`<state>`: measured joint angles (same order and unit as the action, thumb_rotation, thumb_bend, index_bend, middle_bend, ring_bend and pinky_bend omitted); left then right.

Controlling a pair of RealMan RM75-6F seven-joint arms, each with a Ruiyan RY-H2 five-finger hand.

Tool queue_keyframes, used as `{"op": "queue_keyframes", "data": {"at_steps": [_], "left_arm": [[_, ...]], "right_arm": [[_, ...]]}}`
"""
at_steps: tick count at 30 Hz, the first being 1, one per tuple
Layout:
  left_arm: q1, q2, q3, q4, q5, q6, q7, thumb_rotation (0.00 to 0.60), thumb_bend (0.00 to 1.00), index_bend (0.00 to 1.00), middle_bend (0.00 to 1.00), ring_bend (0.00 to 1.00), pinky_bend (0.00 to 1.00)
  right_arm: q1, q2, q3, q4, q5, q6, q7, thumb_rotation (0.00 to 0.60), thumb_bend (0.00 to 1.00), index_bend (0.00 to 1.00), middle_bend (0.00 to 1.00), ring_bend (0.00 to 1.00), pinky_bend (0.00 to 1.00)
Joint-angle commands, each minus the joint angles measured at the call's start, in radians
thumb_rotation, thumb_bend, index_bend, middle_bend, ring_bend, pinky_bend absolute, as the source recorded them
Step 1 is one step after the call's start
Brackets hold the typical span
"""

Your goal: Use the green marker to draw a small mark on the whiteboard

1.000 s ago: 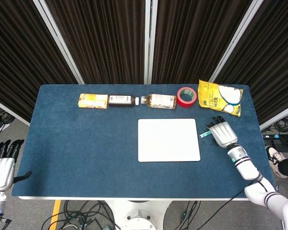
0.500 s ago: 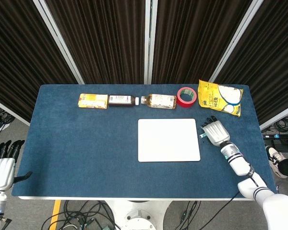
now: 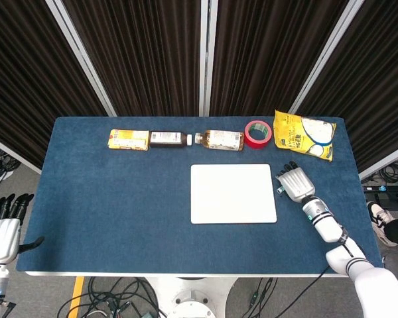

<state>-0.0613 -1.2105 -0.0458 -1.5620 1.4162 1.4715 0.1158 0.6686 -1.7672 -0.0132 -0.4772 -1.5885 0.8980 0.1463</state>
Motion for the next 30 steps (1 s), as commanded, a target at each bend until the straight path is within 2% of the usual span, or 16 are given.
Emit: {"op": "queue_keyframes", "data": {"at_steps": [1, 11, 19, 21, 26, 30], "left_arm": [[-0.001, -0.001, -0.001, 0.001, 0.0, -0.002, 0.001, 0.6, 0.0, 0.11, 0.09, 0.0, 0.0], [-0.004, -0.004, -0.002, 0.004, -0.006, -0.011, 0.002, 0.6, 0.0, 0.11, 0.09, 0.0, 0.0], [-0.004, -0.003, -0.002, 0.01, -0.004, -0.01, -0.005, 0.6, 0.0, 0.11, 0.09, 0.0, 0.0], [-0.004, -0.004, -0.001, 0.01, -0.002, -0.011, -0.007, 0.6, 0.0, 0.11, 0.09, 0.0, 0.0], [-0.006, -0.002, 0.0, 0.008, 0.005, -0.01, -0.011, 0.6, 0.0, 0.11, 0.09, 0.0, 0.0], [-0.008, 0.002, -0.001, 0.01, 0.017, -0.005, -0.021, 0.6, 0.0, 0.11, 0.09, 0.0, 0.0]], "right_arm": [[0.002, -0.005, -0.003, 0.009, 0.0, -0.001, 0.003, 0.6, 0.27, 0.54, 0.45, 0.24, 0.18], [0.012, -0.025, -0.016, 0.046, -0.004, -0.011, 0.032, 0.6, 0.33, 0.56, 0.46, 0.25, 0.19], [0.004, 0.01, -0.004, 0.032, -0.002, 0.071, 0.094, 0.6, 0.49, 0.64, 0.53, 0.31, 0.22], [-0.006, 0.045, 0.016, -0.021, 0.009, 0.125, 0.141, 0.6, 0.53, 0.65, 0.53, 0.31, 0.22], [-0.036, 0.159, 0.088, -0.274, 0.055, 0.257, 0.328, 0.6, 0.58, 0.65, 0.54, 0.31, 0.22], [-0.039, 0.235, 0.135, -0.515, 0.1, 0.242, 0.581, 0.6, 0.59, 0.65, 0.54, 0.31, 0.22]]}}
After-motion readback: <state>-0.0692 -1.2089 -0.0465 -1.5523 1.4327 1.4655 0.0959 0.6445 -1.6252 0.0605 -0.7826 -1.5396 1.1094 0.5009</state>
